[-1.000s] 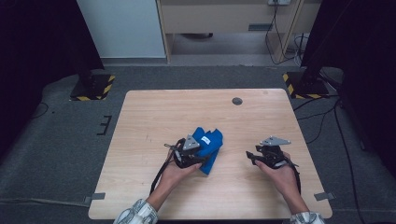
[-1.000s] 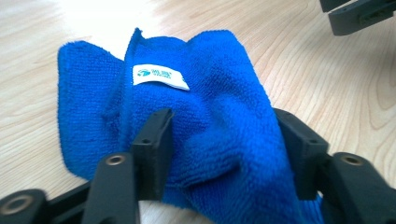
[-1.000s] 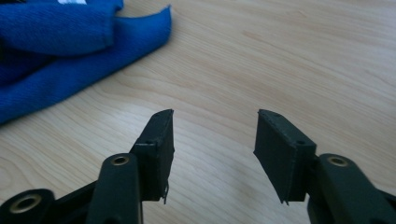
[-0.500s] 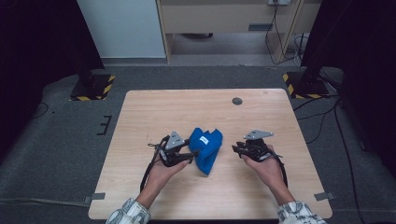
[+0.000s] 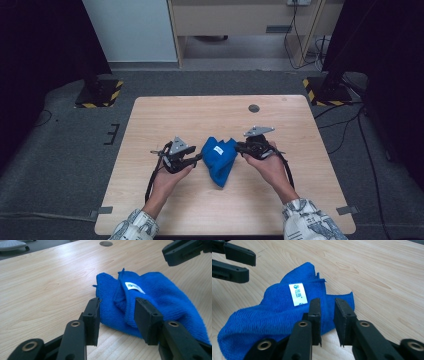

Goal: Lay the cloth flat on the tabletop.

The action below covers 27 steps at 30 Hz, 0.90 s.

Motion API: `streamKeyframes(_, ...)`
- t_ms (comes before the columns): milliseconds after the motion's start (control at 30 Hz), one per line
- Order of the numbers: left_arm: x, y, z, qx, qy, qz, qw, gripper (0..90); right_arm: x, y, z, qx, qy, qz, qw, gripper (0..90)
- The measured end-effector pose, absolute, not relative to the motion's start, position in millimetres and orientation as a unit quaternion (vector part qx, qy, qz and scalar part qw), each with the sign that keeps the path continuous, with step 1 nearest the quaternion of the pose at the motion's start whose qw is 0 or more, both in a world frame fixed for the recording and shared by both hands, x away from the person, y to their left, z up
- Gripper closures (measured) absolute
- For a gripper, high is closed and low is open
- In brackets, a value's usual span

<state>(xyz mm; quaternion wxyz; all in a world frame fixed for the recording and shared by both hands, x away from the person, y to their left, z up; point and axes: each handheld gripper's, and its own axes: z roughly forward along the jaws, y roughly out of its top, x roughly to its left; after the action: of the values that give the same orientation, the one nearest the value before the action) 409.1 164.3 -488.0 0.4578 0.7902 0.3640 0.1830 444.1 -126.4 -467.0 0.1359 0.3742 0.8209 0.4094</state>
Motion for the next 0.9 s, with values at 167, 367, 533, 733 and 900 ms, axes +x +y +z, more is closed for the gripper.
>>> streamKeyframes(167, 412.0, 166.7, -490.5, 0.792, 0.368, 0.183, 0.452, 57.0, 450.6, -118.0, -471.3, 0.373, 0.825, 0.406, 0.128, 67.4)
streamKeyframes(367, 414.0, 169.6, -491.8, 0.791, 0.373, 0.184, 0.449, 57.1, 453.9, -112.1, -477.8, 0.377, 0.832, 0.390, 0.116, 54.6)
streamKeyframes(533, 415.4, 173.6, -492.4, 0.790, 0.376, 0.190, 0.445, 57.1, 455.5, -109.2, -484.3, 0.380, 0.831, 0.390, 0.113, 38.7)
streamKeyframes(733, 418.4, 172.9, -492.5, 0.790, 0.373, 0.190, 0.448, 57.6, 457.0, -105.1, -495.1, 0.383, 0.838, 0.378, 0.097, 31.8)
streamKeyframes(900, 426.2, 169.9, -492.4, 0.790, 0.371, 0.185, 0.452, 54.9, 453.3, -102.7, -502.5, 0.379, 0.842, 0.377, 0.072, 40.3)
